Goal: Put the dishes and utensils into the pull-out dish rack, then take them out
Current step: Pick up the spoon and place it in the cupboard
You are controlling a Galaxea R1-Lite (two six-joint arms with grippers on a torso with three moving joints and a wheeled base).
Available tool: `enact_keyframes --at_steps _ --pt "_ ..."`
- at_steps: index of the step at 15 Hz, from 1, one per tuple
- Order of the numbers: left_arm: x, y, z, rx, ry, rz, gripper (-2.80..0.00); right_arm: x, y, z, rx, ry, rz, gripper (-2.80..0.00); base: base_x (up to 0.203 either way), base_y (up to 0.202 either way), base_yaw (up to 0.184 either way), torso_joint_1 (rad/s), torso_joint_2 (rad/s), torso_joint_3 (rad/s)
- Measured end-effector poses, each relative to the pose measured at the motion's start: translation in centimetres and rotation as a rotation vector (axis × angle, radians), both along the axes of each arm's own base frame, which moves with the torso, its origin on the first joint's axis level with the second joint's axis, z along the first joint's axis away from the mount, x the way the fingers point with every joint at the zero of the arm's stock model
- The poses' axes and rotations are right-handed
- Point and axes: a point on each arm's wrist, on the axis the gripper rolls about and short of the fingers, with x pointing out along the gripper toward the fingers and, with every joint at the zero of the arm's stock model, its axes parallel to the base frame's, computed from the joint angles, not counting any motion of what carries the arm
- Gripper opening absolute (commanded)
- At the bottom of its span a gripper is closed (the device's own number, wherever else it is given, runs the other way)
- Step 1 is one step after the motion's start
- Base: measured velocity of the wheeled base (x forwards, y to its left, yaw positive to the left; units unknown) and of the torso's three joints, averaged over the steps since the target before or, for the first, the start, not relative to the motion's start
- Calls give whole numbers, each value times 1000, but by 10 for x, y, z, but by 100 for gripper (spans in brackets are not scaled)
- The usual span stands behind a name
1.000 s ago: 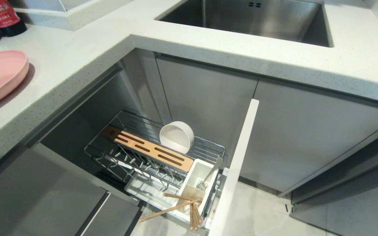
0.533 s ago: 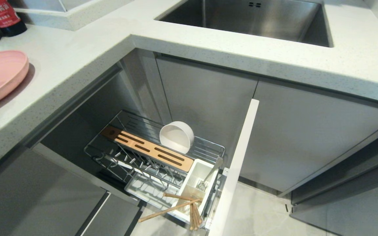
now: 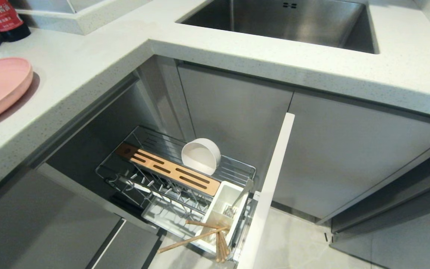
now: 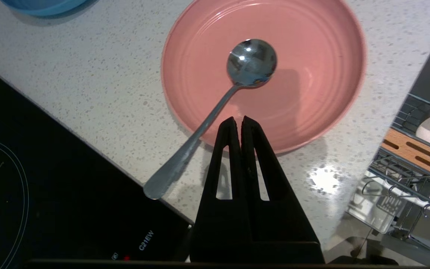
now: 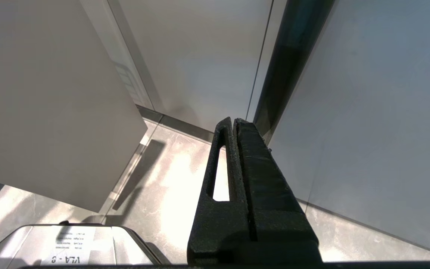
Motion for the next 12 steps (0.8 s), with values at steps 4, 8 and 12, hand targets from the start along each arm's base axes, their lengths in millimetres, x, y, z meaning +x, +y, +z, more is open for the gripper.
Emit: enact_keyframes --at_steps 4,8,12 --pt "12 29 -3 -45 31 -48 -280 0 0 0 0 0 0 -280 0 0 0 0 0 0" --pt "27 54 -11 -75 80 -104 -280 0 0 0 0 0 0 -280 0 0 0 0 0 0" --pt "47 67 -20 -116 106 -179 -280 0 0 0 0 0 0 -280 0 0 0 0 0 0"
